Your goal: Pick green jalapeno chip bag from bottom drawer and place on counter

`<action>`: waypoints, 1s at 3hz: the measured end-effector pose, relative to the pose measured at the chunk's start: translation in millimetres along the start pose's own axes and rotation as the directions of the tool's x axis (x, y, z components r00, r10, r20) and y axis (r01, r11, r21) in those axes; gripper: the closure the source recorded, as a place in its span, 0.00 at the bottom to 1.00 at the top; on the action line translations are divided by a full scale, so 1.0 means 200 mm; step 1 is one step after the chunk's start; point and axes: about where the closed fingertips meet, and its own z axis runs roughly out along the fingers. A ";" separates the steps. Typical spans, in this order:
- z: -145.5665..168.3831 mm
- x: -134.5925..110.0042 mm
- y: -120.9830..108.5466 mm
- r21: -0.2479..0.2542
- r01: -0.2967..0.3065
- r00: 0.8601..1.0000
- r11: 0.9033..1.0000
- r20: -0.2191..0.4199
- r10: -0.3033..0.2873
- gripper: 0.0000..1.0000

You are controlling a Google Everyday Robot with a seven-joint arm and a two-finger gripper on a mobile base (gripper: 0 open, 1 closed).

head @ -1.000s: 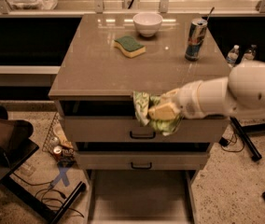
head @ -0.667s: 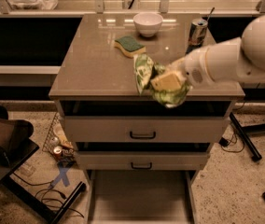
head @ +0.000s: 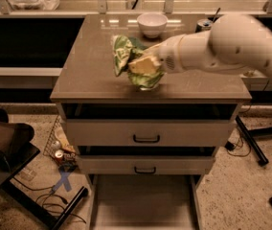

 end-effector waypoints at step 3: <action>0.42 0.03 0.02 -0.029 -0.028 0.996 0.999 0.087 0.031 0.58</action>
Offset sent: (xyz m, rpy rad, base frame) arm 0.0310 0.0520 -0.0316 0.0806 -0.0161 0.0167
